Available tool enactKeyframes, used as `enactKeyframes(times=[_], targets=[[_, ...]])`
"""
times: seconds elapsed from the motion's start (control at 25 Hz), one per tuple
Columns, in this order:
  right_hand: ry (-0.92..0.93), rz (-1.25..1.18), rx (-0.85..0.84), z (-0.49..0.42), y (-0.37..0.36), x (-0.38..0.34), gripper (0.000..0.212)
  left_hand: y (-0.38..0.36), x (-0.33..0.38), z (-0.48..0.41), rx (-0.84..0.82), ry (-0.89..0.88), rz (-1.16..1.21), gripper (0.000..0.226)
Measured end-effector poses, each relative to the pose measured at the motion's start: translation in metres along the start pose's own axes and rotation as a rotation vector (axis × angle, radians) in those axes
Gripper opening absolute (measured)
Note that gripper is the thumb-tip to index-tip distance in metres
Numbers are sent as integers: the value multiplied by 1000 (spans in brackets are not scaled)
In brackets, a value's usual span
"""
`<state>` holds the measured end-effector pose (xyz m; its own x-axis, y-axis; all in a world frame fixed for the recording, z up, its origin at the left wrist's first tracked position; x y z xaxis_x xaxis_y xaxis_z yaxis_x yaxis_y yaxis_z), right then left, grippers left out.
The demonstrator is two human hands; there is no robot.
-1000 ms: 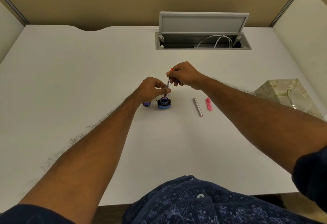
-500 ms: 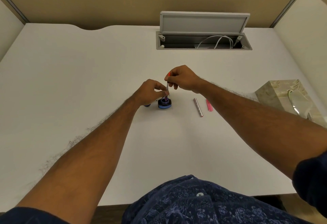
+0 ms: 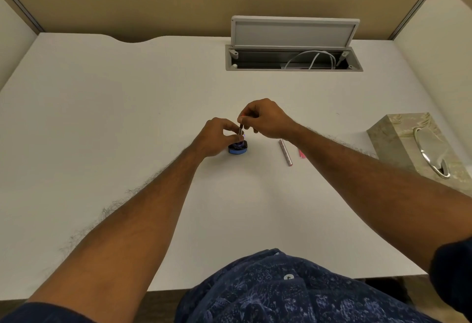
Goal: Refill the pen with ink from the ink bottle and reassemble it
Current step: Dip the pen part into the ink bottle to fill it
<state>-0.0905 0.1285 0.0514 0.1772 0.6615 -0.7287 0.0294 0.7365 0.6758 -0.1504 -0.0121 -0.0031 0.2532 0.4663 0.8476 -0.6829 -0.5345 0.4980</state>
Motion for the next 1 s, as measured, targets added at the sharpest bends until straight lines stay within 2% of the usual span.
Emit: enactKeyframes(times=[0.28,1.0], targets=[[62,161,-15,2,-2,-4,13,-2,1,2,39,2,-5,19],[70,179,7,5,-3,3,10,-2,1,7,116,-7,-5,24]])
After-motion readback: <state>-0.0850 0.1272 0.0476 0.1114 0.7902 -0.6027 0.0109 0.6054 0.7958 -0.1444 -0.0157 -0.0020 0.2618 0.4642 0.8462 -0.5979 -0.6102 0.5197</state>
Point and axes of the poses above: each hand's wrist, its own z-axis away from the middle knuckle, its own y-axis out of the back of the hand, x = y × z, the point moved 4 cm from there along -z, towards the middle knuckle, and after that the axes turned 2 degrees about y, right-handed, at the moved point
